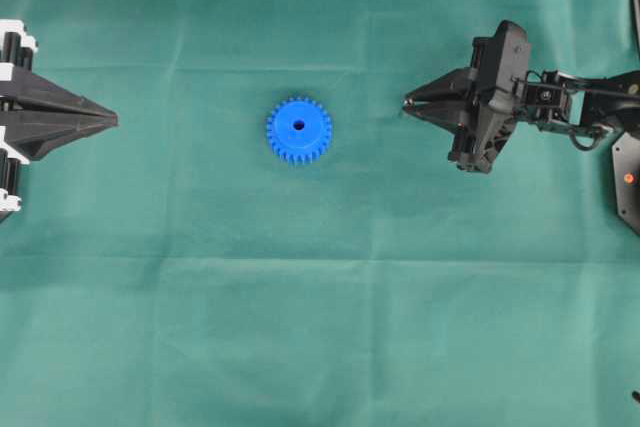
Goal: Insert the shaft placed at a random location into the center hole of the medium gear at another random location.
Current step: 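Close the right gripper on the silver shaft and lift it upright, then carry the shaft with the right gripper over the blue gear's center hole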
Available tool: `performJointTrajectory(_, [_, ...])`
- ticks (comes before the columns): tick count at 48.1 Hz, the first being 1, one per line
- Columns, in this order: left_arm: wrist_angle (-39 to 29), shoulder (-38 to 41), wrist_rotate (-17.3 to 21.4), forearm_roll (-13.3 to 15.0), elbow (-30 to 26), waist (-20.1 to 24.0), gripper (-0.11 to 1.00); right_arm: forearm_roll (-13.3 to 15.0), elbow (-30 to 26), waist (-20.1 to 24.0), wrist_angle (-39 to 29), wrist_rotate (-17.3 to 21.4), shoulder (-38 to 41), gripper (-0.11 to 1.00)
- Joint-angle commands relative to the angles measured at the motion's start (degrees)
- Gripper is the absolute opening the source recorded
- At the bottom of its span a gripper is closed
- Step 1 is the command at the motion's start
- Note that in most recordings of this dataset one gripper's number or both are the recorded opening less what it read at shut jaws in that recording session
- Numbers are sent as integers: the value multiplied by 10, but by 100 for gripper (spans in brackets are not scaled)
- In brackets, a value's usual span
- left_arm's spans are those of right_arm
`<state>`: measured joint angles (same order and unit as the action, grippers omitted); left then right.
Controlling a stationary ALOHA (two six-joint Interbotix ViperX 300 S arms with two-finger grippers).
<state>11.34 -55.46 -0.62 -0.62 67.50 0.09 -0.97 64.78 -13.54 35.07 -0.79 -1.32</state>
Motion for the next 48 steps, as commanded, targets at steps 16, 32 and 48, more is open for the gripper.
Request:
performJointTrajectory(16, [1,3,-1,-2,-12,2,0,1,-64,2,-184,-1,-135,14])
performJointTrajectory(32, [0,3,-1,-2,-12,1,0,1,-64,2,-200,-1,-155,14])
performJointTrajectory(48, [-1,3,-2,-2,-12,2,0,1,-76,11,-194,2,-141,14])
